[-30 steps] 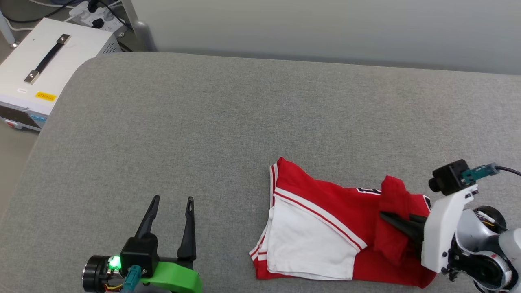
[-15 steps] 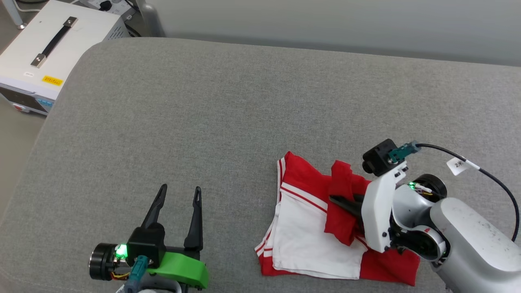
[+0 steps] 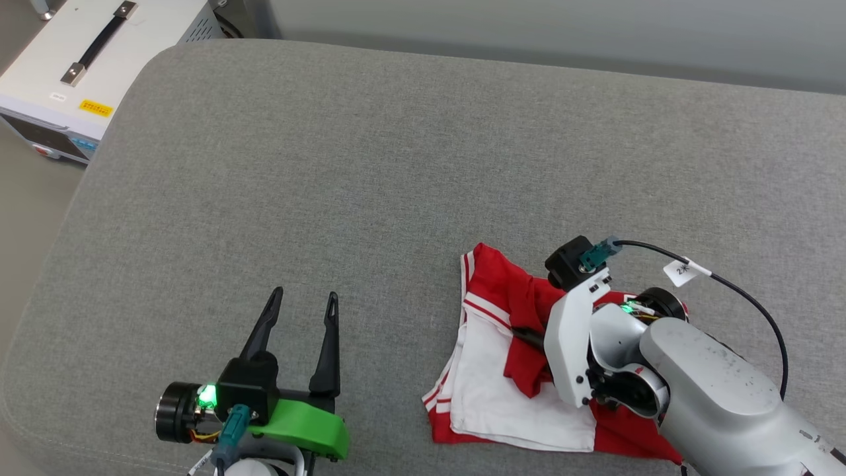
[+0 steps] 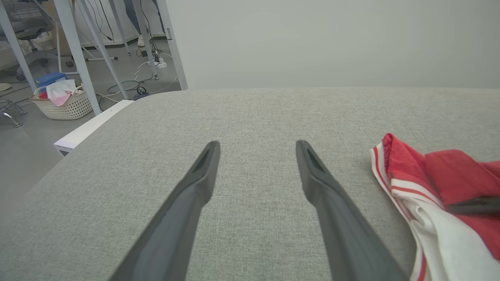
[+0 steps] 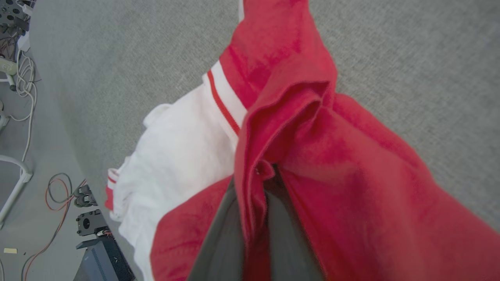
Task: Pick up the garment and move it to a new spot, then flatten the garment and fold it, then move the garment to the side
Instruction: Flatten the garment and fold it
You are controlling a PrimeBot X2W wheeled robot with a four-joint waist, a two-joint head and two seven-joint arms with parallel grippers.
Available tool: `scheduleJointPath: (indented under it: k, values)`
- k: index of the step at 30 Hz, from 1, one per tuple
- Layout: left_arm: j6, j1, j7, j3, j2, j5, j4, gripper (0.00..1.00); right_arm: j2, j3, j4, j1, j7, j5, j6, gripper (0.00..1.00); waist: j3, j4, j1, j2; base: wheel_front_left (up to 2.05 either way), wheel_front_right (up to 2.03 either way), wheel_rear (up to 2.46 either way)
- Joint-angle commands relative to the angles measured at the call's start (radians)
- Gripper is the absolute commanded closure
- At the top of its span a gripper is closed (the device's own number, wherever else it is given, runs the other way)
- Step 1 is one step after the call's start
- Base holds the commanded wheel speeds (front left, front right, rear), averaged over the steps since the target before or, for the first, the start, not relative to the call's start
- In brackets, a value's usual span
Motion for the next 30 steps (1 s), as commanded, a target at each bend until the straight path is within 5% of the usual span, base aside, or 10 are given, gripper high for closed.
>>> scheduleJointPath:
  k: [1,3,4,5,12,17,30]
  values:
    - [0.006,-0.017,-0.006,-0.001,-0.006,-0.008,0.004,0.0,0.006,0.015,0.016,-0.007,-0.012,-0.001,-0.001,1.0,-0.001,0.001,-0.0001,0.0,0.0,0.0,0.0]
    - [0.008,-0.014,-0.006,-0.002,-0.006,-0.011,0.006,0.0,0.002,0.033,0.015,-0.011,-0.042,0.0,-0.001,0.91,-0.008,-0.001,-0.0001,0.0,0.0,0.0,0.0]
    - [0.009,-0.011,-0.006,-0.003,-0.006,-0.012,0.008,0.0,-0.006,0.041,0.008,-0.011,-0.061,0.001,-0.001,0.39,-0.014,-0.002,-0.0001,0.0,0.0,0.0,0.0]
    - [0.009,-0.008,-0.006,-0.003,-0.006,-0.014,0.009,0.0,-0.012,0.045,-0.001,-0.009,-0.078,0.006,-0.001,0.0,-0.019,-0.004,-0.0001,0.0,0.0,0.0,0.0]
    - [0.008,0.019,-0.006,0.014,-0.006,-0.018,0.012,0.0,-0.11,-0.002,-0.136,0.026,-0.232,-0.002,-0.001,0.0,-0.066,-0.035,-0.0001,0.0,0.0,0.0,0.0]
    - [-0.002,0.044,-0.006,0.045,-0.006,-0.012,0.005,0.0,-0.157,-0.219,-0.244,0.122,-0.392,-0.095,-0.001,0.0,-0.109,-0.078,-0.0001,0.0,0.0,0.0,0.0]
    - [-0.012,0.083,-0.006,0.082,-0.006,0.004,-0.007,0.0,0.009,-0.661,-0.297,0.38,-0.636,-0.406,-0.001,0.0,-0.163,-0.127,-0.0001,0.0,0.0,0.0,0.0]
